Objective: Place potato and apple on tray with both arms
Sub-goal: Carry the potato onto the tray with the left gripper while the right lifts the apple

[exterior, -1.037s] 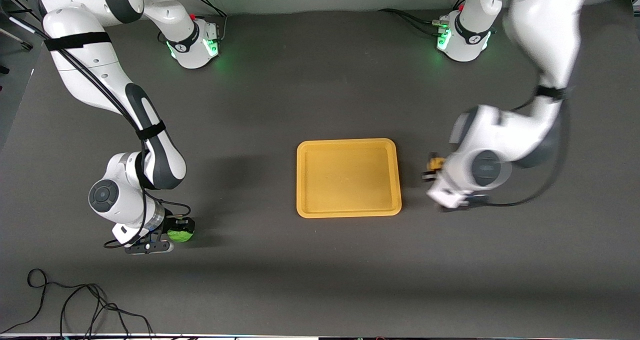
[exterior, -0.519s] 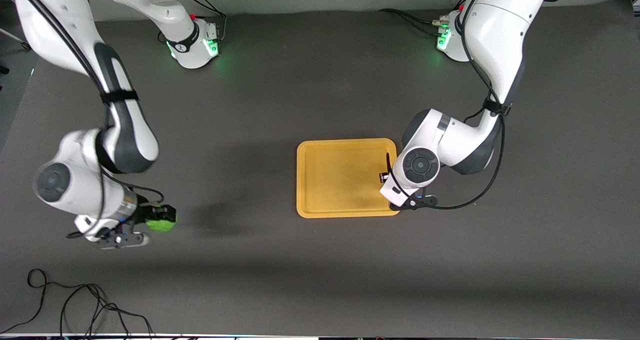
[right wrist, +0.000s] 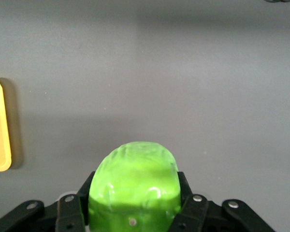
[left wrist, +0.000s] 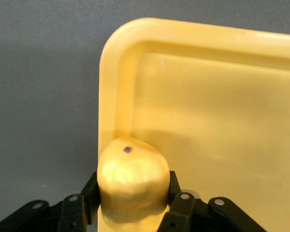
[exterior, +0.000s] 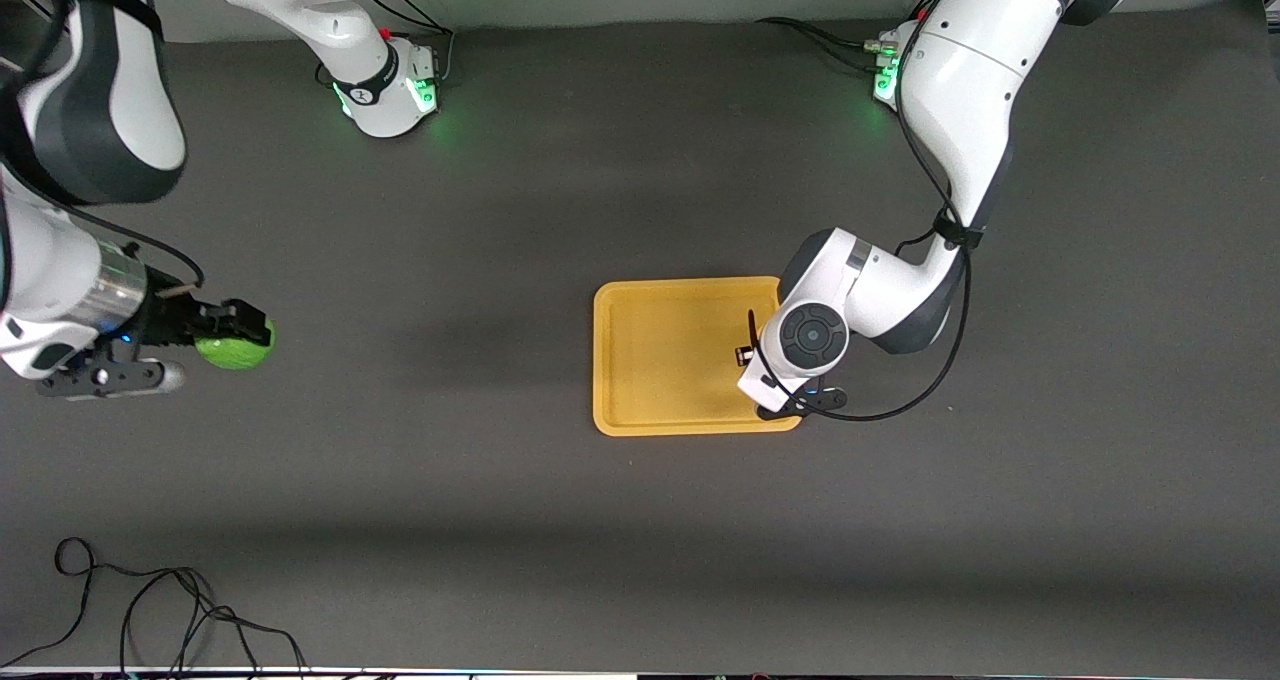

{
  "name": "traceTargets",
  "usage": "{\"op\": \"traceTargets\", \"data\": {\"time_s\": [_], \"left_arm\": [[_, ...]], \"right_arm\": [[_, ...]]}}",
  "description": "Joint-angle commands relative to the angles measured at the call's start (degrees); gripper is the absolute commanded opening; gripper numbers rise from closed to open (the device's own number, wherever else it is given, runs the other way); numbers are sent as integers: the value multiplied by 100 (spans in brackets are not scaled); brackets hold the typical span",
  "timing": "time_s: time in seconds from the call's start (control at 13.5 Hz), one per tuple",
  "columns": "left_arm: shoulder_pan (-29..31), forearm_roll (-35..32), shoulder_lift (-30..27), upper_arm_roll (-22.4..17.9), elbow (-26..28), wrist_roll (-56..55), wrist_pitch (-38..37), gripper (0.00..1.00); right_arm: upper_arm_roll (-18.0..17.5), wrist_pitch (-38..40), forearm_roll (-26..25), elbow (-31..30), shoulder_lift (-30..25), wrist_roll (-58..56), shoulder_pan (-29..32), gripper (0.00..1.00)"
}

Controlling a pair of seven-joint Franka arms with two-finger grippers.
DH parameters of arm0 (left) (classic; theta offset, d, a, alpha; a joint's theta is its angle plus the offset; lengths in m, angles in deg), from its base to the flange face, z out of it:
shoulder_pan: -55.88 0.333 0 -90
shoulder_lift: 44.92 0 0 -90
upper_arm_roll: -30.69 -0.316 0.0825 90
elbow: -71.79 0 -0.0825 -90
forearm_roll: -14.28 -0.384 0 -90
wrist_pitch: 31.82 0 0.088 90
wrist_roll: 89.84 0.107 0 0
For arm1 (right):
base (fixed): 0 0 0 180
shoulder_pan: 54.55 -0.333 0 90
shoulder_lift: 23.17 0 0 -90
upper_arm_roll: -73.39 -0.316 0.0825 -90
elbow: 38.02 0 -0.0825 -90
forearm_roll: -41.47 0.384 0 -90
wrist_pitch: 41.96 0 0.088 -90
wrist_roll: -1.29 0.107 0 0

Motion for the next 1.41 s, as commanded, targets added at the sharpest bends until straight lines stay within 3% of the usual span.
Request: {"op": "traceTargets", "data": {"time_s": [0.0,0.3,0.59,0.81,0.96,1.19,1.33], "left_arm": [[-123,37,77,-74,-112,-138,-30,44],[-132,46,69,-74,-130,-156,5,59],[-123,46,25,-74,-139,-146,-4,98],[-97,46,-97,-83,-174,-155,-144,100],[104,11,-579,-127,-209,-68,-555,100],[1016,-68,-1135,-92,-874,649,-1529,100],[1221,-434,-1388,-171,-1149,1353,-2103,100]], "right_arm": [[39,32,103,-274,-252,-67,-42,43],[39,-12,120,-697,-639,-32,-77,43],[-39,-38,147,-679,-622,195,-104,43],[-49,-222,147,-662,-543,529,-428,43],[-49,-346,147,-662,-473,644,-587,43],[-49,-495,147,-644,-367,951,-815,43],[-49,-697,147,-627,-236,1311,-1122,43]]}}
